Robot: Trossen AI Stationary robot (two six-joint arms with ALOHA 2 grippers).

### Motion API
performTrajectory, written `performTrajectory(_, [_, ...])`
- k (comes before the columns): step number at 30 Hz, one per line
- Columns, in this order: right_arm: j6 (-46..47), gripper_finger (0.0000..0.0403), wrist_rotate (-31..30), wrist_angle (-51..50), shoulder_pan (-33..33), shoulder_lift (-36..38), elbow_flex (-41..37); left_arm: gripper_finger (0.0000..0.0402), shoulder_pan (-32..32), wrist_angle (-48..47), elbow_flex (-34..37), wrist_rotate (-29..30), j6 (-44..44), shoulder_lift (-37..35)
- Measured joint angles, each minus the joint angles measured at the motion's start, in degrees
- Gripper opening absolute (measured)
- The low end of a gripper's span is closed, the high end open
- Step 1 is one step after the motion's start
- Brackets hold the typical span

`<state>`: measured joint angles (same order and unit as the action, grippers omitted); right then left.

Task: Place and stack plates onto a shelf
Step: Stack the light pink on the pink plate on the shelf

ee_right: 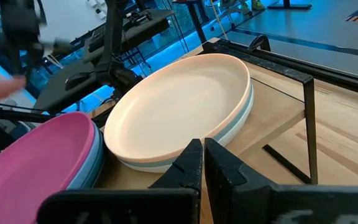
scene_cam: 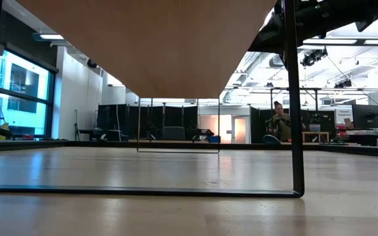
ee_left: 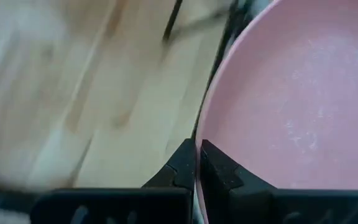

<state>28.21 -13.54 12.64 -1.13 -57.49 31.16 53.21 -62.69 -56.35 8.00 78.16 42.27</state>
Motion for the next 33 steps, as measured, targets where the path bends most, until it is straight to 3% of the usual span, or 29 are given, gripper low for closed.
performTrajectory(6, [0.3, 0.0000, 0.0, 0.0, 0.0, 0.0, 0.0, 0.0001, -4.6, 1.8, -8.4, 24.2, -7.9, 2.0])
performTrajectory(9, [1.3, 0.0000, 0.0, -0.3, 0.0, 0.0, 0.0, 0.0001, -10.0, 6.5, -10.3, 28.6, -12.6, 5.0])
performTrajectory(19, [3.0, 0.0000, 0.0, -3.5, 0.0, 0.0, -0.1, 0.0000, -26.8, 22.2, -12.4, 28.4, -15.7, 22.2])
performTrajectory(25, [4.4, 0.0000, 0.0, -4.9, 0.0, 0.0, -0.1, 0.0000, -27.9, 23.7, -12.4, 23.4, -7.5, 30.0])
performTrajectory(33, [4.4, 0.0000, 0.0, -6.4, 0.0, 0.0, -0.1, 0.0000, -26.5, 22.3, -12.6, 20.5, 0.4, 32.0])
